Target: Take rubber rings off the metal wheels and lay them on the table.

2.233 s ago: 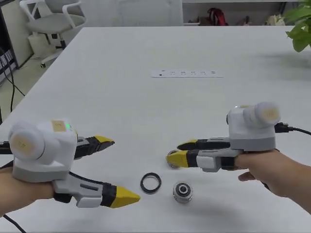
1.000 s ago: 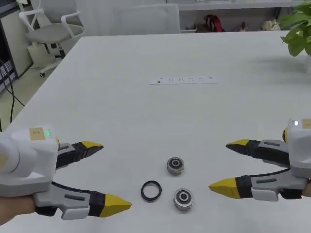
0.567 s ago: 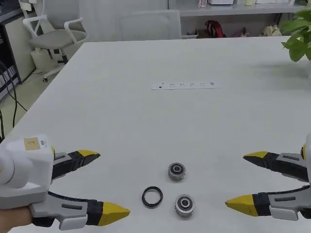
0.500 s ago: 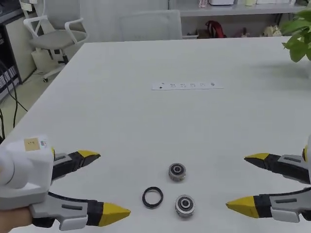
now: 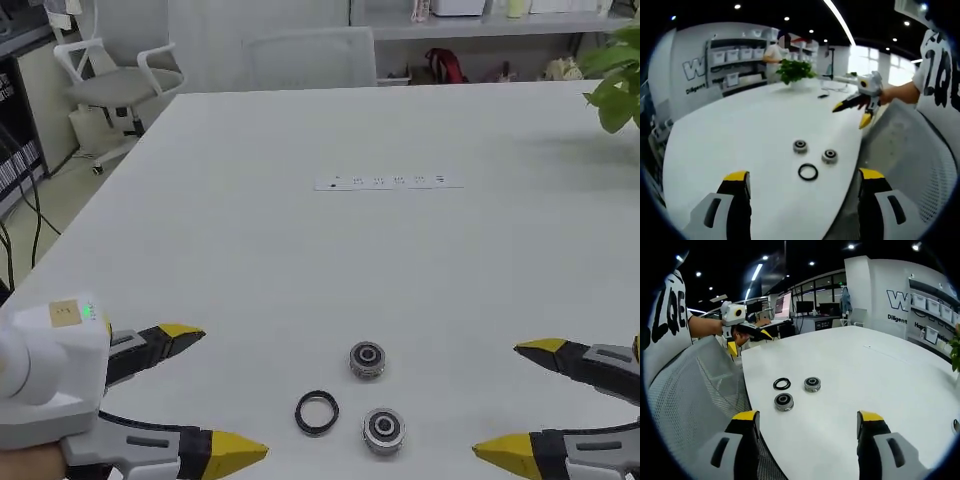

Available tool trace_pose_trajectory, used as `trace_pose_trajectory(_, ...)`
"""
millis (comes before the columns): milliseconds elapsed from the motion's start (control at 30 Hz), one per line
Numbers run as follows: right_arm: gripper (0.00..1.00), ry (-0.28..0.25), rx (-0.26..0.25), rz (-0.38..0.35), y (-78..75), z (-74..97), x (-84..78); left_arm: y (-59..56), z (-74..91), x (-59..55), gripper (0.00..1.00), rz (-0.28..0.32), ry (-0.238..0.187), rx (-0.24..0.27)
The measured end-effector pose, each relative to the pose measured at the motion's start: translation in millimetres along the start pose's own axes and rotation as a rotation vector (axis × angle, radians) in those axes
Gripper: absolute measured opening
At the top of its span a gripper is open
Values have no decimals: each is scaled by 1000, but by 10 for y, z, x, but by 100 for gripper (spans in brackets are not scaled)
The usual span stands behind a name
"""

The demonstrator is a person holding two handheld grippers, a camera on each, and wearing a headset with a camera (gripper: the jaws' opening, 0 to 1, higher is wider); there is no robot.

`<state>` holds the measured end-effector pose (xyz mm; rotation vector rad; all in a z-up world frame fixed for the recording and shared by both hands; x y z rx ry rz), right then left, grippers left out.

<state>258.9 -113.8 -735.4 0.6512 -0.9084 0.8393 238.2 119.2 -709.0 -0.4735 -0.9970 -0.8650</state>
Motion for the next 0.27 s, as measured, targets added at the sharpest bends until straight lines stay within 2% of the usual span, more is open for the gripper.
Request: trace_pose_trajectory(267,77,6,-6,0,-11,9,-18,6,4,-15,90,-1,6,1)
Point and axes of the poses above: the centre of the closed fingertips' face, and the gripper's own axes: z roughly backward along the fingers, y roughly to its left, x roughly out of its top, the point moved 1 cm from there along z, roughly backward along the fingers, and after that the axes turned 5 degrees about -z, right-handed, at the moved point
